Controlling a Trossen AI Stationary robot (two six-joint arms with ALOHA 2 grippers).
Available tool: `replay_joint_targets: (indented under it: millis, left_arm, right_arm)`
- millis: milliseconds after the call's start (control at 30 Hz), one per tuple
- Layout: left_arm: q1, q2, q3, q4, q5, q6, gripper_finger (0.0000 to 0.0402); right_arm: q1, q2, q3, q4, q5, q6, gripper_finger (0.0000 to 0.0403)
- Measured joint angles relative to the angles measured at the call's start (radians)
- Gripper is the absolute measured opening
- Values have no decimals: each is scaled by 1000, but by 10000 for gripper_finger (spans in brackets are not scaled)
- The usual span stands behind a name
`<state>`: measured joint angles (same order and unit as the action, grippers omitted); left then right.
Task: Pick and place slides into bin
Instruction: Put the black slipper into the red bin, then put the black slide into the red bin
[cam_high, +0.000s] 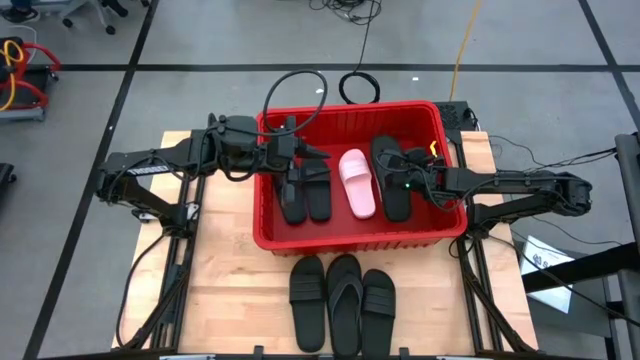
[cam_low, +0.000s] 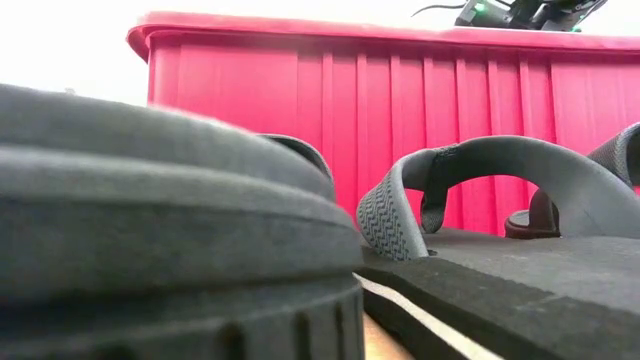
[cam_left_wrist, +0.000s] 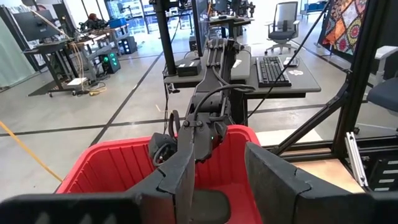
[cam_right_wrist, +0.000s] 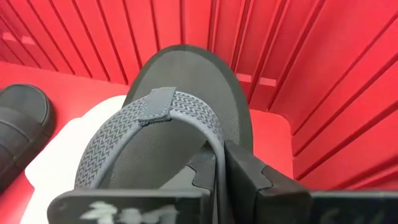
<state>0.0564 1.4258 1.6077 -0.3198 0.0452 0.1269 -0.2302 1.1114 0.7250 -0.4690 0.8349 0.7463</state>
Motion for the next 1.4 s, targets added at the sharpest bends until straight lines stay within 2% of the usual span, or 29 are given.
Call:
replay_joint_targets:
  millis: [700, 800, 967, 1133, 1400]
  left_arm:
    - [-1, 0, 0, 0, 1, 0, 143]
    - [-1, 0, 0, 0, 1, 0, 143]
    - [-1, 0, 0, 0, 1, 0, 143]
    - [-1, 0, 0, 0, 1, 0, 143]
    - [-1, -5, 0, -12, 0, 0, 143]
  right_arm:
    - [-27, 0, 0, 1, -3, 3, 154]
    - [-27, 0, 0, 0, -32, -13, 166]
    - [-27, -1, 0, 44, -91, -98, 171]
    - [-25, -13, 0, 176, -161, -221, 164]
    - [-15, -103, 0, 390, -185, -420, 147]
